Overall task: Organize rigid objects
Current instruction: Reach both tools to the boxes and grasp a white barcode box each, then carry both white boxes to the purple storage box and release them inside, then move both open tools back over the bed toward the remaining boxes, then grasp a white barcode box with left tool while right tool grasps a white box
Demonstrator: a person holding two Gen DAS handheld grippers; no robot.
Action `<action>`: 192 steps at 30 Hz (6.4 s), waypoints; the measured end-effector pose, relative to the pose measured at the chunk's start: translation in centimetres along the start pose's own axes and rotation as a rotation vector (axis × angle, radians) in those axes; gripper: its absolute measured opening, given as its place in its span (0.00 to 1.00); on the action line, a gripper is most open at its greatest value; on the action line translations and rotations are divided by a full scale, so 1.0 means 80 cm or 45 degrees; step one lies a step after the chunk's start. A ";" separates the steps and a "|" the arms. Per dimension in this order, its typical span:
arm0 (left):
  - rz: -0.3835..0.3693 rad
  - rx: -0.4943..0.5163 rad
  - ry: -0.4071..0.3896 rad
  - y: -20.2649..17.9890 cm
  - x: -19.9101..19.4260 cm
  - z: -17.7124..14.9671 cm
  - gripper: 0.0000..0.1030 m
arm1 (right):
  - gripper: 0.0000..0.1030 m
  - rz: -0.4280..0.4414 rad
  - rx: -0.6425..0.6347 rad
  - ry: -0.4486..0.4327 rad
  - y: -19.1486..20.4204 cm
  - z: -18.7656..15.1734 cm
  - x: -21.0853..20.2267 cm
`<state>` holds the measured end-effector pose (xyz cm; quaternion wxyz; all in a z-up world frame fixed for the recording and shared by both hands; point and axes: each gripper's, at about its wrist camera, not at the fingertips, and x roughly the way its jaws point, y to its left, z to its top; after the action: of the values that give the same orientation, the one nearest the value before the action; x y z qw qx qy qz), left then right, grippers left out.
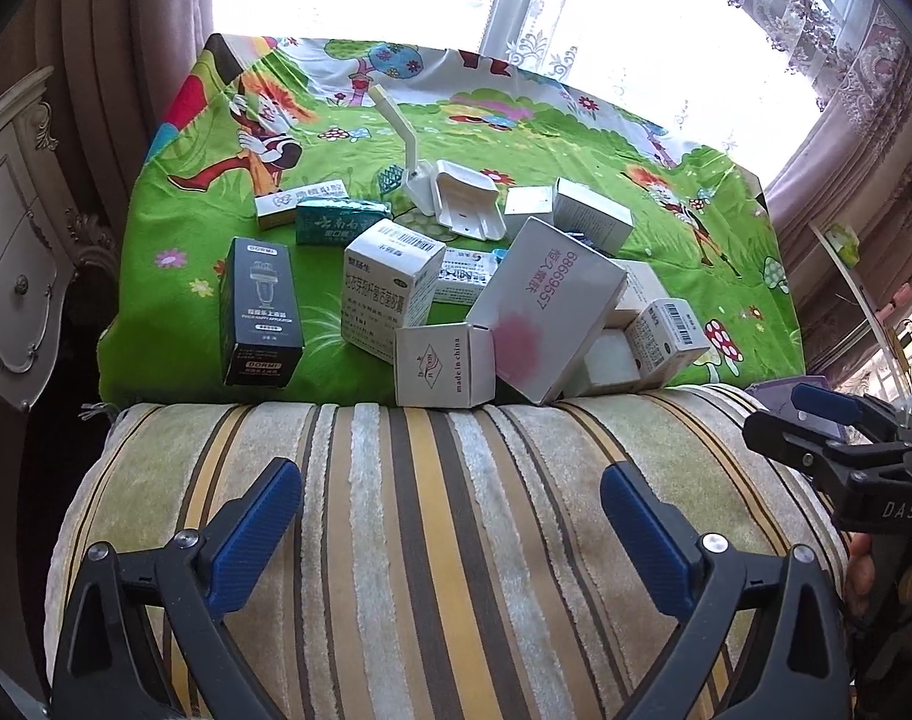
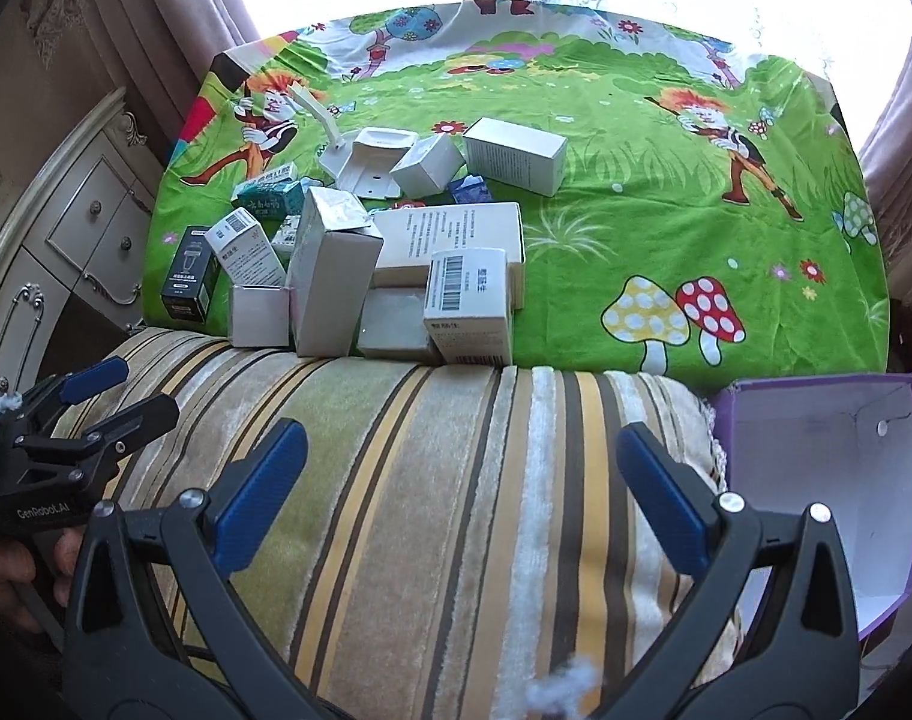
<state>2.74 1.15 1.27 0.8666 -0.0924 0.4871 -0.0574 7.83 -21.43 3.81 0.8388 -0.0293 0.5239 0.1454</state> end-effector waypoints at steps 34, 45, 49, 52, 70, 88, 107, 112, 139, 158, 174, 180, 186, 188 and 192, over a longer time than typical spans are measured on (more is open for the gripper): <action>-0.233 -0.131 0.271 0.037 0.104 0.066 0.45 | 0.43 -0.002 -0.006 0.118 -0.009 0.048 0.082; -0.280 -0.142 0.160 0.019 0.058 0.048 0.45 | 0.43 0.006 0.041 -0.011 -0.024 0.023 0.032; -0.306 -0.116 0.134 -0.001 0.044 0.039 0.44 | 0.42 0.016 0.065 -0.050 -0.032 0.014 0.014; -0.344 -0.107 0.119 -0.018 0.037 0.035 0.44 | 0.42 0.024 0.082 -0.070 -0.040 0.004 0.000; -0.558 0.147 0.165 -0.188 0.032 0.027 0.44 | 0.42 -0.103 0.292 -0.208 -0.155 -0.083 -0.085; -0.664 0.409 0.268 -0.343 0.054 0.000 0.46 | 0.43 -0.335 0.462 -0.223 -0.249 -0.145 -0.107; -0.384 0.482 -0.058 -0.320 0.009 0.007 0.81 | 0.91 -0.490 0.419 -0.411 -0.245 -0.144 -0.133; -0.394 0.486 -0.056 -0.302 0.004 0.006 0.81 | 0.91 -0.463 0.402 -0.446 -0.234 -0.139 -0.143; -0.196 0.101 -0.169 -0.092 -0.028 0.020 0.81 | 0.91 -0.253 0.213 -0.330 -0.163 -0.088 -0.106; -0.012 -0.167 -0.155 0.056 -0.023 0.039 0.81 | 0.91 -0.156 0.071 -0.242 -0.111 -0.036 -0.072; 0.024 0.119 -0.026 0.030 0.038 0.093 0.81 | 0.91 -0.010 -0.128 -0.204 -0.029 0.028 -0.039; 0.035 0.187 0.017 0.023 0.062 0.105 0.81 | 0.91 0.094 -0.193 -0.131 0.005 0.050 -0.004; 0.042 0.227 0.036 0.021 0.075 0.109 0.81 | 0.91 0.220 -0.261 -0.048 0.036 0.072 0.033; 0.040 0.239 0.038 0.021 0.077 0.110 0.81 | 0.91 0.267 -0.271 -0.015 0.042 0.080 0.048; 0.033 0.242 0.051 0.023 0.083 0.111 0.81 | 0.91 0.281 -0.300 0.029 0.050 0.091 0.074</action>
<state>13.83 2.58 -0.16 0.8622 -0.0023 0.4977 -0.0940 15.50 -14.85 2.23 0.8025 -0.0713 0.5127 0.2967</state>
